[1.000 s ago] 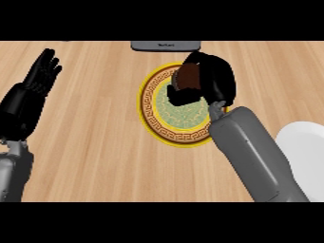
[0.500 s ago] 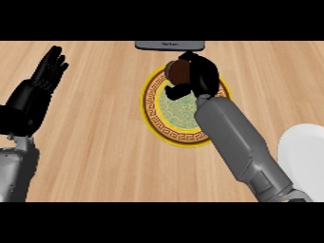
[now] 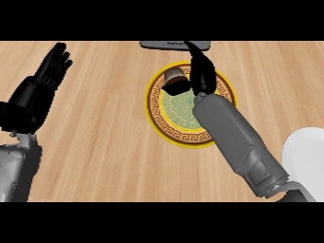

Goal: Pick the cupcake from the plate and place it in the plate

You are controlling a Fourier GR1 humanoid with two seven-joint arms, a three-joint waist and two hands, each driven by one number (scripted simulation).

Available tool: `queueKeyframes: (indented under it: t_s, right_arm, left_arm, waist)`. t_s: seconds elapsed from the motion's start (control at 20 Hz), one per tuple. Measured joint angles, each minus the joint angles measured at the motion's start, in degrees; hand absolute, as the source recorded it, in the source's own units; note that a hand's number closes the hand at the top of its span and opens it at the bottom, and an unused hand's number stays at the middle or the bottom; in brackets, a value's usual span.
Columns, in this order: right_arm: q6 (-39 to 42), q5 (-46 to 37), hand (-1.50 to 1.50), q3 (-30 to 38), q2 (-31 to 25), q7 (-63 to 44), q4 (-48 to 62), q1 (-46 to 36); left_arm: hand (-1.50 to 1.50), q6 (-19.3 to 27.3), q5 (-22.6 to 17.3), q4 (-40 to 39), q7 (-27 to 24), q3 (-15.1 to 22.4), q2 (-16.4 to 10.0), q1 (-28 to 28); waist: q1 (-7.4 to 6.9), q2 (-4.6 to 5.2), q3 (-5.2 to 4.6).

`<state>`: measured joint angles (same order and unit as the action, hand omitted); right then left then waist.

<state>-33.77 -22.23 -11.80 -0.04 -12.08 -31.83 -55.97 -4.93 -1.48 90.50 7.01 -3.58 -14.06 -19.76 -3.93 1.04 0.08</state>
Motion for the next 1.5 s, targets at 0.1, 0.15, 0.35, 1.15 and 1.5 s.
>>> queueKeyframes:
  t_s: [0.1,0.15,0.35,1.15,1.5]
  right_arm:
    - [-2.6,2.9,-1.50,1.0,0.0,3.1,-0.2,0.0]
    - [-3.2,4.4,-1.50,1.9,0.0,4.5,-0.6,-0.4]
    - [-4.1,11.0,-1.50,4.8,0.0,9.8,-2.2,0.1]
    - [8.8,21.1,-1.50,13.0,-11.1,18.2,-24.9,22.4]
    - [15.8,23.2,-1.50,15.0,-17.6,17.1,-37.2,33.8]
  left_arm:
    - [0.00,0.0,-0.2,-0.1,0.8,-0.3,-0.2,-0.8]
    - [0.00,0.0,-0.1,-0.5,0.6,-0.4,-0.2,-0.7]
    - [0.00,-0.7,-0.8,0.1,0.6,-1.6,-1.1,0.6]
    - [0.00,-0.5,-0.1,1.7,0.6,-3.6,-1.3,4.0]
    - [0.00,-0.3,0.5,2.8,1.4,-3.4,-0.5,3.7]
  waist:
    - [0.22,-0.05,0.00]
    - [0.42,-0.06,0.01]
    - [1.18,-0.37,-0.01]
    - [4.62,-1.25,-0.08]
    - [4.46,-1.20,-0.09]
